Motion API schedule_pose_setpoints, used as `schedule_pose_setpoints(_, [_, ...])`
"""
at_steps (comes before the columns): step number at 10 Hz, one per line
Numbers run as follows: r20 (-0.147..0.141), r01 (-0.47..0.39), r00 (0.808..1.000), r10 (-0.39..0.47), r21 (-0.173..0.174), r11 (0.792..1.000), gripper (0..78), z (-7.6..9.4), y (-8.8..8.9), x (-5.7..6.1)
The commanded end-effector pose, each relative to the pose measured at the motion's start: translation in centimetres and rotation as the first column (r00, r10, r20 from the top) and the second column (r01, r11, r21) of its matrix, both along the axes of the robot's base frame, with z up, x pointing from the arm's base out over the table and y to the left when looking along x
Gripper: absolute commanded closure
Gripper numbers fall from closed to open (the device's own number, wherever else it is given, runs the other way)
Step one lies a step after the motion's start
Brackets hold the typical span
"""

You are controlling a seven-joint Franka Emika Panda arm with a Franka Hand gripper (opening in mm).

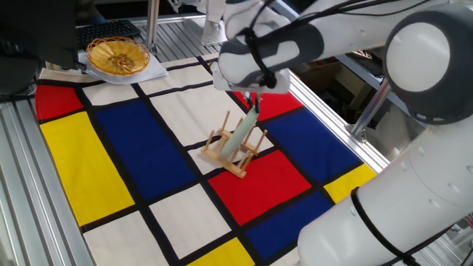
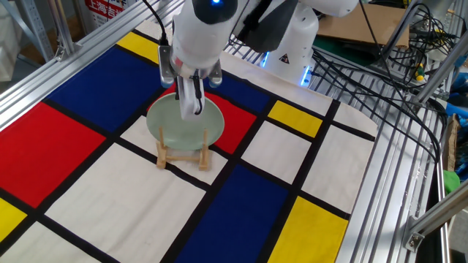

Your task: Take the dish off the dish rack

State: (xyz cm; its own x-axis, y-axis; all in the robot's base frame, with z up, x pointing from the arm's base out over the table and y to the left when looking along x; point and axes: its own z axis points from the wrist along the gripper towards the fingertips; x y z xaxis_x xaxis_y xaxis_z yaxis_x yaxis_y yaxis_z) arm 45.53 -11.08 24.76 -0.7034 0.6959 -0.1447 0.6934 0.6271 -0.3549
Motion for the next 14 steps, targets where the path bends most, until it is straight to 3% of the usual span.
schedule_pose_setpoints(1, [-0.067,-0.021,0.998,0.018,-0.046,0.999,76.4,1.8,0.1,0.7])
schedule_pose_setpoints(4, [-0.095,-0.037,0.995,0.03,-0.074,0.997,76.4,2.0,0.1,0.7])
schedule_pose_setpoints(7, [-0.148,-0.055,0.988,0.038,-0.113,0.992,76.4,2.7,0.4,0.7])
schedule_pose_setpoints(11, [-0.215,-0.087,0.975,0.05,-0.164,0.983,76.4,4.9,0.4,1.4])
schedule_pose_setpoints(14, [-0.243,-0.094,0.969,0.052,-0.167,0.981,76.4,6.4,0.4,1.6])
